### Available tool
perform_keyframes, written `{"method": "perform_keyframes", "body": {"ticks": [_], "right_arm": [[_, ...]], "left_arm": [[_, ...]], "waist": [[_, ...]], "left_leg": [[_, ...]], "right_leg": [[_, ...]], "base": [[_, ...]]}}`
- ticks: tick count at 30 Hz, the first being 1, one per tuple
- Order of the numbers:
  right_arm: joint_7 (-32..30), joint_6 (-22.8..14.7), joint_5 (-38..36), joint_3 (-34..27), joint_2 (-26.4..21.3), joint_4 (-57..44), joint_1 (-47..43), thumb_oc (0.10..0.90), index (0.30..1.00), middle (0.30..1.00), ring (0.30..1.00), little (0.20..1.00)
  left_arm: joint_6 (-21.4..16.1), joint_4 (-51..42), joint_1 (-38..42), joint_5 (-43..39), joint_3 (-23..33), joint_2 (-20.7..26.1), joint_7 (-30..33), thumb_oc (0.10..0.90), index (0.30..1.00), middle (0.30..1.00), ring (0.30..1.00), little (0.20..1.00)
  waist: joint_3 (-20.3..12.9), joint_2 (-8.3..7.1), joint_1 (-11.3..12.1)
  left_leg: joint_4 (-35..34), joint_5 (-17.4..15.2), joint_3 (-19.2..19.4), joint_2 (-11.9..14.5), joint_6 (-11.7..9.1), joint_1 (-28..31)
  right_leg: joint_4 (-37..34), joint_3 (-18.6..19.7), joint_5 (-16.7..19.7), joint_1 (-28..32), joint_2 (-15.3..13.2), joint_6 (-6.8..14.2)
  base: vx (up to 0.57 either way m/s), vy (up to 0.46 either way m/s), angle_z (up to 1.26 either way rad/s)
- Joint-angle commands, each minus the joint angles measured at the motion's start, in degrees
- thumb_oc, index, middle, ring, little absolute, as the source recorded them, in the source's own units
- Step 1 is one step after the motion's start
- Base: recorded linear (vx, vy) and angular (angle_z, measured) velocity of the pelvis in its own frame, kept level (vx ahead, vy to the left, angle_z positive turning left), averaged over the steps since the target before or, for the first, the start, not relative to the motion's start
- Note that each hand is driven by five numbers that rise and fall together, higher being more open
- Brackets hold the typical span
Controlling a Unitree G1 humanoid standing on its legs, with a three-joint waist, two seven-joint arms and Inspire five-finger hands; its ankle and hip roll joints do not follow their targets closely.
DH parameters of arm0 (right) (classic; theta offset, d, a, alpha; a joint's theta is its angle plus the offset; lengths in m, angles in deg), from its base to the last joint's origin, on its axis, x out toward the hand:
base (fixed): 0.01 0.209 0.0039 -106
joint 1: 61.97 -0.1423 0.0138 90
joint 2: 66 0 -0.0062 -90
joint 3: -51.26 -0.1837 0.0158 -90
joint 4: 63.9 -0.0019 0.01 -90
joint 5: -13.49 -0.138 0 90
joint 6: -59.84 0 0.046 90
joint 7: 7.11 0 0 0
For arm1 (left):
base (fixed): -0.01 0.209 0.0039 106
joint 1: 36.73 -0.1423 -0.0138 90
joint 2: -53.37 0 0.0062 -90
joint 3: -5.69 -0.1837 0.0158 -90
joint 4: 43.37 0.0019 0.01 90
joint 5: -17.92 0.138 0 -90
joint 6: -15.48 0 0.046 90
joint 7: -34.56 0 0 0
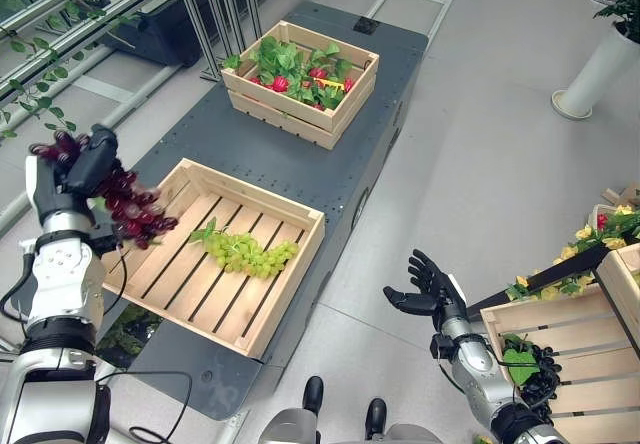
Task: Pick up the fruits from the basket on one side to the basket on the other side
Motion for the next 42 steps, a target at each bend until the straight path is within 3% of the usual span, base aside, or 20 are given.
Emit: {"method": "perform_keyframes", "body": {"ticks": [1, 6, 9, 13, 25, 32, 36, 42], "right_arm": [[1.0, -2.7, 2.7, 1.3, -2.5, -6.5, 0.0, 0.8, 0.9, 0.9, 0.9, 0.9], [4.8, 0.2, 1.6, 2.9, -4.9, -13.8, -4.1, 0.8, 0.9, 0.9, 0.9, 0.9], [9.3, 2.4, -2.1, 3.3, -6.5, -18.0, -6.2, 0.8, 0.9, 0.9, 0.9, 0.9], [10.6, 4.5, -4.6, 3.5, -7.2, -20.6, -9.9, 0.8, 0.9, 0.9, 0.9, 0.9], [6.6, 9.4, -13.4, 5.0, -1.0, -22.5, -21.8, 0.8, 0.9, 0.9, 0.9, 0.9], [2.7, 9.7, -13.2, 4.1, 0.6, -22.4, -27.4, 0.8, 0.9, 0.9, 0.9, 0.9], [2.8, 12.5, -14.8, 4.1, 0.5, -22.4, -32.1, 0.8, 0.9, 0.9, 0.9, 0.9], [-1.1, 10.9, -15.1, 3.8, 1.0, -21.8, -37.3, 0.8, 0.9, 0.9, 0.9, 0.9]], "left_arm": [[-7.7, -4.1, 6.2, 2.2, -2.1, 0.9, 0.4, 0.4, 0.3, 0.3, 0.3, 0.3], [-4.9, -11.8, 10.8, 1.9, -6.7, 0.2, -2.3, 0.4, 0.3, 0.3, 0.3, 0.3], [-4.4, -13.2, 13.8, 1.3, -9.0, 0.2, -4.1, 0.4, 0.3, 0.3, 0.3, 0.3], [-3.6, -13.5, 17.5, 0.8, -11.7, -0.5, -5.4, 0.4, 0.3, 0.3, 0.3, 0.3], [-1.6, -9.1, 32.7, -1.2, -23.4, -7.6, -7.1, 0.4, 0.3, 0.3, 0.3, 0.3], [-0.1, -9.9, 37.2, -1.9, -26.4, -11.1, -6.5, 0.4, 0.3, 0.3, 0.3, 0.3], [0.0, -9.4, 39.2, -3.8, -27.6, -12.9, -7.9, 0.4, 0.3, 0.3, 0.3, 0.3], [1.6, -10.5, 40.8, -4.1, -29.0, -15.4, -9.2, 0.4, 0.3, 0.3, 0.3, 0.3]], "waist": [[-10.0, 4.61, -0.9], [-10.6, 4.49, -1.8], [-10.9, 4.41, -2.5], [-10.8, 4.37, -2.8], [-11.8, 4.79, -5.0], [-12.0, 5.07, -5.7], [-12.4, 5.06, -5.9], [-12.8, 4.91, -5.9]], "left_leg": [[0.1, -5.8, -2.9, -2.5, -1.8, -0.7], [0.1, -6.1, -2.0, -2.4, -1.8, 0.0], [0.1, -6.2, -1.3, -2.2, -1.9, 0.4], [0.1, -6.4, -0.8, -2.1, -1.9, 1.0], [0.1, -7.4, 1.5, -1.6, -1.7, 2.5], [0.1, -7.9, 2.2, -1.3, -1.9, 3.3], [0.1, -8.0, 2.6, -1.2, -2.0, 3.4], [0.1, -8.3, 2.7, -1.0, -2.1, 3.5]], "right_leg": [[0.1, 1.2, 1.6, -2.9, -0.5, 0.5], [0.1, 1.5, 1.6, -2.3, -0.4, 0.2], [0.4, 1.6, 1.5, -2.1, -0.2, 0.1], [0.8, 1.8, 1.2, -1.8, 0.0, -0.1], [0.9, 3.2, 0.7, -0.9, 0.6, -0.3], [0.7, 3.7, 0.5, -0.4, 0.8, -0.5], [0.7, 3.8, 0.5, -0.4, 0.9, -0.6], [0.2, 4.0, 0.6, -0.2, 1.1, -0.7]], "base": [[-0.02, -0.071, -0.02], [-0.02, -0.059, -0.04], [-0.01, -0.036, -0.14], [0.0, -0.019, -0.02], [-0.01, -0.02, -0.07], [0.0, -0.002, 0.0], [0.0, -0.009, -0.13], [0.0, -0.005, -0.03]]}}
